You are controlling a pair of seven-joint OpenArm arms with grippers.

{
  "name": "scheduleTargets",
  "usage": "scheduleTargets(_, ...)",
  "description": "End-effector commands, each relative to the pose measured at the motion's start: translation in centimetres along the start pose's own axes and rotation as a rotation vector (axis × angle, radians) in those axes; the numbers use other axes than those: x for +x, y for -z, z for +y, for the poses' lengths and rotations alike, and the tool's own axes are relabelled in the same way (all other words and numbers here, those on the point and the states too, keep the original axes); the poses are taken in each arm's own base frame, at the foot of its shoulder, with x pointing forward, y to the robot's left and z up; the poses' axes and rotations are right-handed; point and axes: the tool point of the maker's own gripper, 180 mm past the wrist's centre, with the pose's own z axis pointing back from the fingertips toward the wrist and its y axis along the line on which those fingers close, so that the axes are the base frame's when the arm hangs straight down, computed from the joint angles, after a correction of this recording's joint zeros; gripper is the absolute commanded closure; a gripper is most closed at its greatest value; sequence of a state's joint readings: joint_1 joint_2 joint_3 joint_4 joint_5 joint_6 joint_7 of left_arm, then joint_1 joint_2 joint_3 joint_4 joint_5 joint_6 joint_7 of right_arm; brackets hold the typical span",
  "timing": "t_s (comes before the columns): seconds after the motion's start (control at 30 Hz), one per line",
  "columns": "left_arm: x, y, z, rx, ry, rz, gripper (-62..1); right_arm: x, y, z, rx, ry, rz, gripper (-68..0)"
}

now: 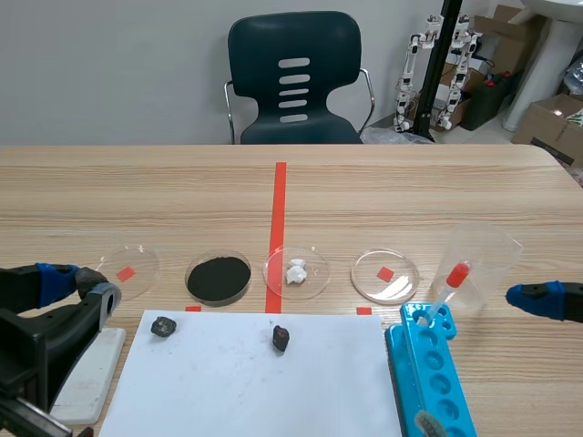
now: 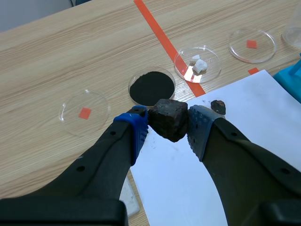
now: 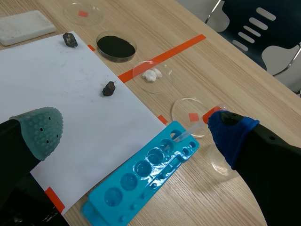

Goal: Rub the mineral on the streak plate

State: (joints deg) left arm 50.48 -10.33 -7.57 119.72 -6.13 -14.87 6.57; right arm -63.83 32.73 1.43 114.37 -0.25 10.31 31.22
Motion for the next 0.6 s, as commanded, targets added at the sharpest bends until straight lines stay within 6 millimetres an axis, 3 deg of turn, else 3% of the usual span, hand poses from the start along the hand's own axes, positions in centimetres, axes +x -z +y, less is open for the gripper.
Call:
scheduleTargets(0.0,0.76,0.05,-0.08,-0.002,-0.006,-0.033,-11.1,0.6,0.09,-0.39,-0.006,-0.008,-0.023,-65.5)
scheduleTargets(0.57,0.63,0.06,-0.08,-0.002,-0.006,-0.026,-11.1,0.6,0.09,-0.39,-0.006,-0.008,-0.023,-65.5)
